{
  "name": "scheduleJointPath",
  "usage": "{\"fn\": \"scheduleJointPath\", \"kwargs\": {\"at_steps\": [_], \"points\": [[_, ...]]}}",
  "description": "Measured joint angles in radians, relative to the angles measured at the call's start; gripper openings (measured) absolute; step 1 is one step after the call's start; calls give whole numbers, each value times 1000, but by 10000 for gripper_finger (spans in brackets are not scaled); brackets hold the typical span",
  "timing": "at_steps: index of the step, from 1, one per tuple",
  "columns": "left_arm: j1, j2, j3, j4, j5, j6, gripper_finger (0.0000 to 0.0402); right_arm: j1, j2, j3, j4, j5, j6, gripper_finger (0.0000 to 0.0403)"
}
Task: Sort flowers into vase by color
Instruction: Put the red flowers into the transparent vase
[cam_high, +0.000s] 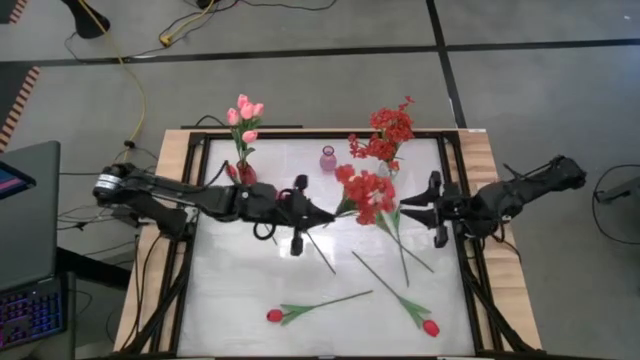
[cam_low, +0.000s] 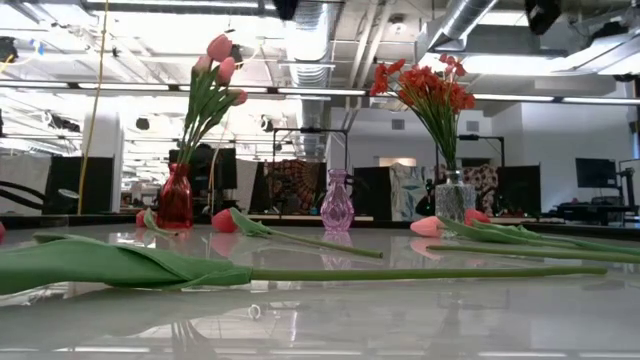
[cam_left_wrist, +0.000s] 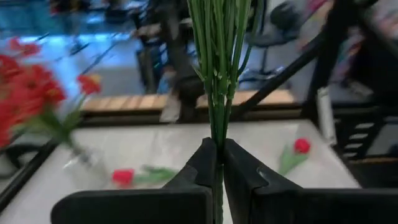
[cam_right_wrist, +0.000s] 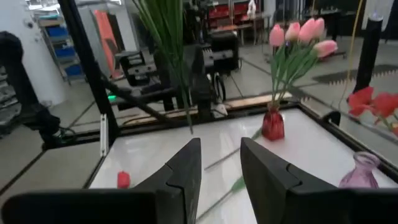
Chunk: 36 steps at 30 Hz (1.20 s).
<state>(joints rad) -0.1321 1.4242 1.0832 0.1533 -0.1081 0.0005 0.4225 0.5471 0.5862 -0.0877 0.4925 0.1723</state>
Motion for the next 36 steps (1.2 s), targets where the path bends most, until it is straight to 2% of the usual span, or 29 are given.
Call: {"fn": "scheduleJointPath", "kwargs": {"at_steps": [5,10,14,19,21,23,25,31,36], "points": [[30,118,-5,296,201,33,0,-43,99,-28,165,-47,-65,139],[51,245,47,377,241,29,0,-83,197,-21,326,-94,-170,139],[62,308,104,349,243,30,0,-112,257,-21,415,-106,-244,154],[77,329,150,266,234,44,0,-149,277,-10,371,-115,-234,211],[86,328,157,260,232,45,0,-170,287,-8,360,-182,-220,234],[97,328,158,257,231,45,0,-195,297,-8,346,-297,-217,246],[108,328,158,257,235,42,0,-218,313,-8,355,-374,-206,250],[123,328,158,241,251,40,0,-285,336,-8,375,-399,-199,249],[127,328,158,239,245,40,0,-318,344,-8,429,-496,-199,249]]}}
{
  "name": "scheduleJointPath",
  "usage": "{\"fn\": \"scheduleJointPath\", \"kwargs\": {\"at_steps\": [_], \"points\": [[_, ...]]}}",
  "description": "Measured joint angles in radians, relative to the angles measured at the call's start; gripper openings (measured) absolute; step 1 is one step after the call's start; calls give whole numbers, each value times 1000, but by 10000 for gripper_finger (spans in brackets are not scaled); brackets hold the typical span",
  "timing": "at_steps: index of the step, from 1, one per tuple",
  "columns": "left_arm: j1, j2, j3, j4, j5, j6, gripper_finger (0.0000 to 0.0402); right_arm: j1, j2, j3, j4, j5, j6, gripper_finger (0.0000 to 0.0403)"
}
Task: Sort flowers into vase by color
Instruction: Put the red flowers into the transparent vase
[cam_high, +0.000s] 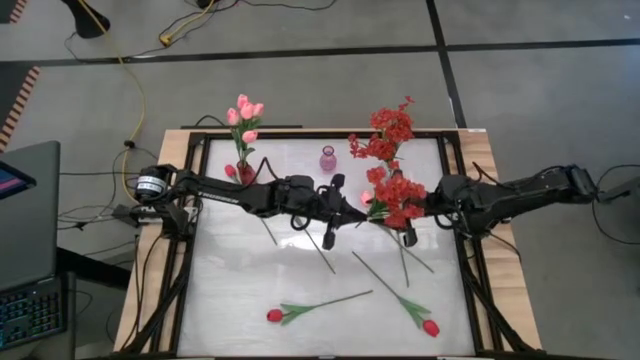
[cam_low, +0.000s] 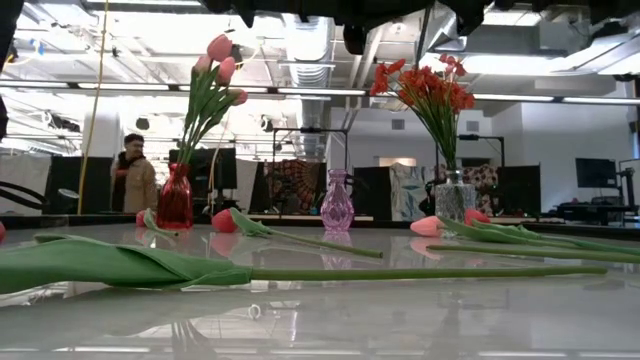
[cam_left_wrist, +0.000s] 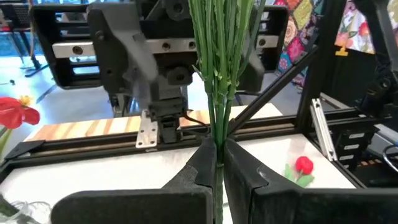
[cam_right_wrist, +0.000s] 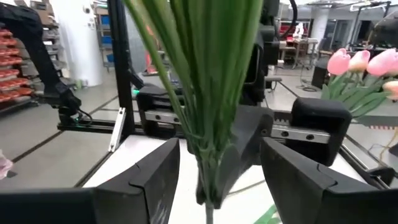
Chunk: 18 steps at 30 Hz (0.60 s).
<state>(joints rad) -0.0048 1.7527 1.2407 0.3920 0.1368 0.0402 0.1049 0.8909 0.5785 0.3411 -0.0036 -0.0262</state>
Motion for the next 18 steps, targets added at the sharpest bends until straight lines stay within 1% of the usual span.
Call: {"fn": "scheduleJointPath", "kwargs": {"at_steps": [4,7,10,13,16,17,18], "points": [[0,0,0,-6,-14,-1,0,-10,0,0,0,-4,0,239],[0,0,0,-9,-31,-9,0,-10,0,0,1,-4,0,211],[0,0,0,-21,-48,-10,0,-10,0,0,1,-4,-1,166],[0,0,-1,-23,-50,-10,0,-10,0,0,2,-2,-8,109],[-1,0,-1,-23,-91,-31,1,-16,0,0,3,0,-24,56],[-2,0,-1,-24,-102,-31,4,-18,0,0,3,0,-24,45],[-1,0,-1,-26,-105,-26,9,-24,-1,0,3,0,-23,43]]}}
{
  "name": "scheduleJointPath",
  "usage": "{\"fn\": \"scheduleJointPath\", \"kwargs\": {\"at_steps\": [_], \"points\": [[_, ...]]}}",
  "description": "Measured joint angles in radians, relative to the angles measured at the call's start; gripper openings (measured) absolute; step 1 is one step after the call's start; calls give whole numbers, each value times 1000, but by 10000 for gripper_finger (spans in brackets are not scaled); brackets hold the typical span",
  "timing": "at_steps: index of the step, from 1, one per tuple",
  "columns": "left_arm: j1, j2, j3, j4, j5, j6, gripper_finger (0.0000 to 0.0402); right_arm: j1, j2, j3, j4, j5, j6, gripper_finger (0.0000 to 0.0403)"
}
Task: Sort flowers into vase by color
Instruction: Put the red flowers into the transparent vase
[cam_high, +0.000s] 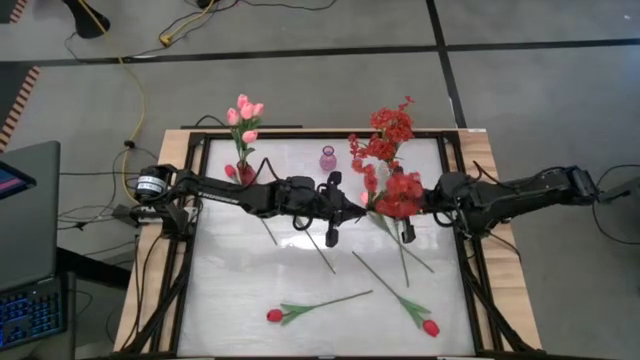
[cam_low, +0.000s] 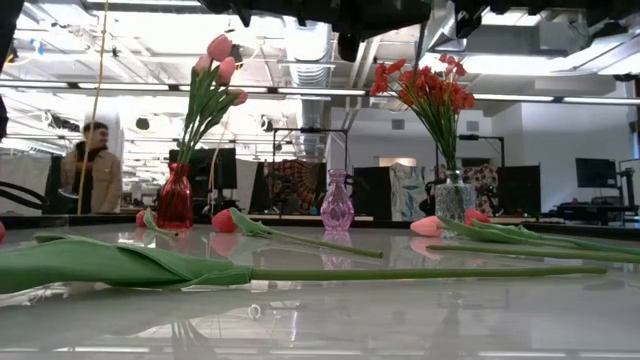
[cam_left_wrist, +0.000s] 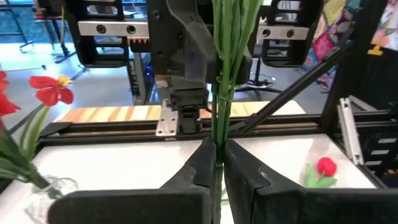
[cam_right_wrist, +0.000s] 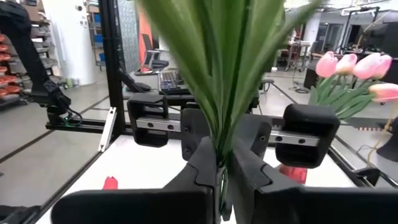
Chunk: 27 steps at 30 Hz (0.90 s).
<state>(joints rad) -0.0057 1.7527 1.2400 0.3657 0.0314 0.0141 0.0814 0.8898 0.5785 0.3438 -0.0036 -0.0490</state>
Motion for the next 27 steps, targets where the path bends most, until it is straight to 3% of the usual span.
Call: {"fn": "scheduleJointPath", "kwargs": {"at_steps": [10,14,19,27], "points": [[1,-23,0,-96,-76,16,141,-31,-86,3,-88,31,23,42],[1,-77,0,-205,-176,38,176,-12,-181,49,-312,167,38,42],[-8,-139,0,-316,-275,46,188,26,-279,65,-548,357,83,42],[-35,-150,0,-350,-318,68,189,46,-458,-47,-559,688,131,45]]}}
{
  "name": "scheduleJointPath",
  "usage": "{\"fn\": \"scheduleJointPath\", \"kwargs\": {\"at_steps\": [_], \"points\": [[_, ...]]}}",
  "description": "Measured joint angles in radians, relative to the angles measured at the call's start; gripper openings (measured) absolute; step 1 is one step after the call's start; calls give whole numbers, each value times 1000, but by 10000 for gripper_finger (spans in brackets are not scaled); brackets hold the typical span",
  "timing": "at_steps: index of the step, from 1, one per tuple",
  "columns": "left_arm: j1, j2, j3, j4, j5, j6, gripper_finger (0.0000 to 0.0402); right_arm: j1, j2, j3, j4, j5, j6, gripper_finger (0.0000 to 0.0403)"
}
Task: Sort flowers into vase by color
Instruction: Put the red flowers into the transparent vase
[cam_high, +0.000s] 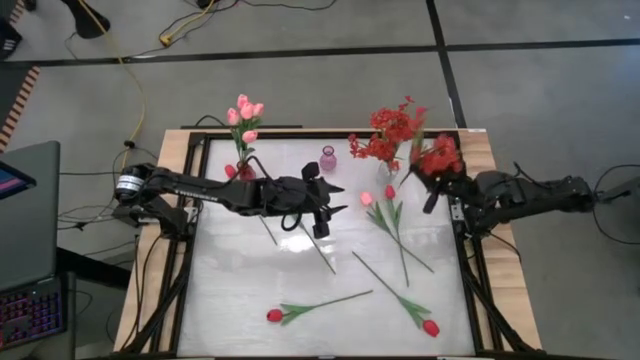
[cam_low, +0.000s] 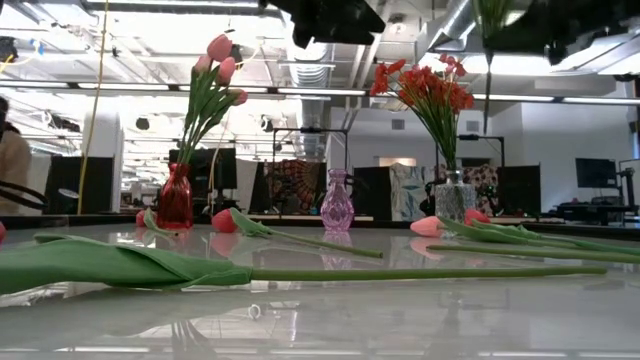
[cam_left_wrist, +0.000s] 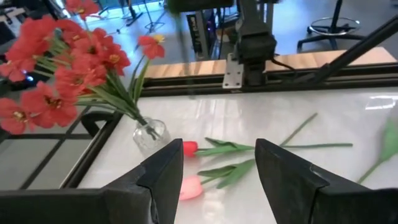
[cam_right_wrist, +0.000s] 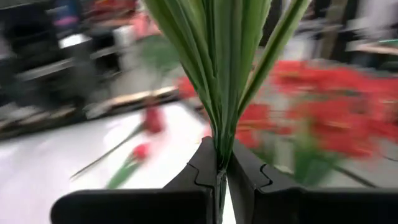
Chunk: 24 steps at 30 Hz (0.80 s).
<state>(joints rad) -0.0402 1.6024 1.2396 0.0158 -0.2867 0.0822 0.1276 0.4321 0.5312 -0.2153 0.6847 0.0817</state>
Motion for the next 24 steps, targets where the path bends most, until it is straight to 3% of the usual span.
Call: {"fn": "scheduleJointPath", "kwargs": {"at_steps": [4,7,16,20,24], "points": [[0,0,0,-3,0,-7,189,0,-34,-92,94,198,-10,45],[1,0,0,-3,-3,-13,189,-8,-35,-162,222,281,-19,46],[0,0,-1,-4,-2,-21,189,-79,-32,-347,724,287,-184,47],[-6,0,-1,-4,-2,-22,189,-126,-31,-375,749,274,-179,47],[-7,0,-1,-4,1,-21,189,-170,-15,-374,749,195,-124,47]]}}
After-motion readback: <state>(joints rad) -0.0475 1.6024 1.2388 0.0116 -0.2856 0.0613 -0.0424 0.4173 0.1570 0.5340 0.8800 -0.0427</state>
